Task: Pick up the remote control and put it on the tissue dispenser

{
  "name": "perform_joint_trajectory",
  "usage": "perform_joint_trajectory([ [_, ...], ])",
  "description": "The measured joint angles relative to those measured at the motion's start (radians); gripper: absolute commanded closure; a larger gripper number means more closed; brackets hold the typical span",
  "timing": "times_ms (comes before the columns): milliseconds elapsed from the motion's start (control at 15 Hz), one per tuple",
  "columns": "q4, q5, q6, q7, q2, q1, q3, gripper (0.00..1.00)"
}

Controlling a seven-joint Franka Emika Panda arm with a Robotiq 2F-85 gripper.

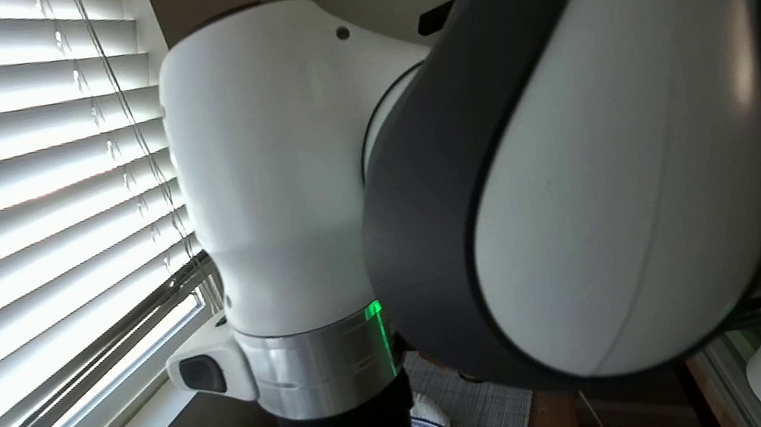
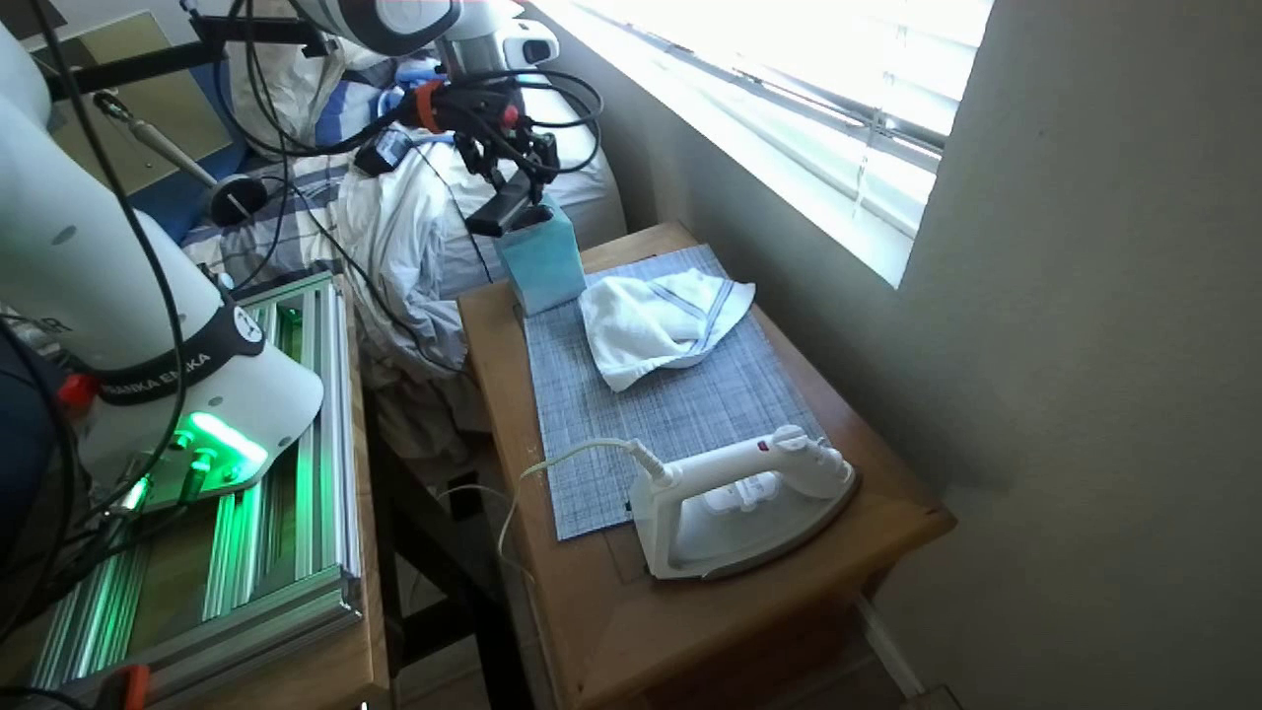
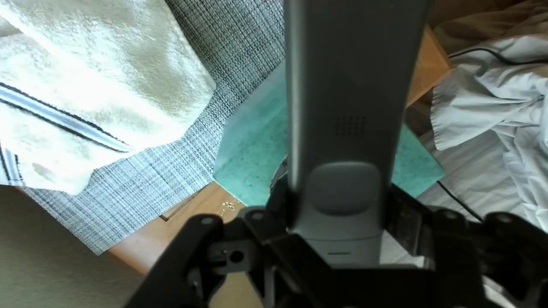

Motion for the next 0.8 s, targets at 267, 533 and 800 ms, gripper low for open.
perform_joint_trajectory([
  [267, 0.000, -0.011, 0.002, 0.019, 0.014, 0.000, 0.000, 0.71],
  [533, 0.001, -0.014, 0.020, 0.032, 0.035, 0.002, 0.001, 0.71],
  [800, 0.004, -0.035, 0.043, 0.047, 0.062, 0.002, 0.004, 0.71],
])
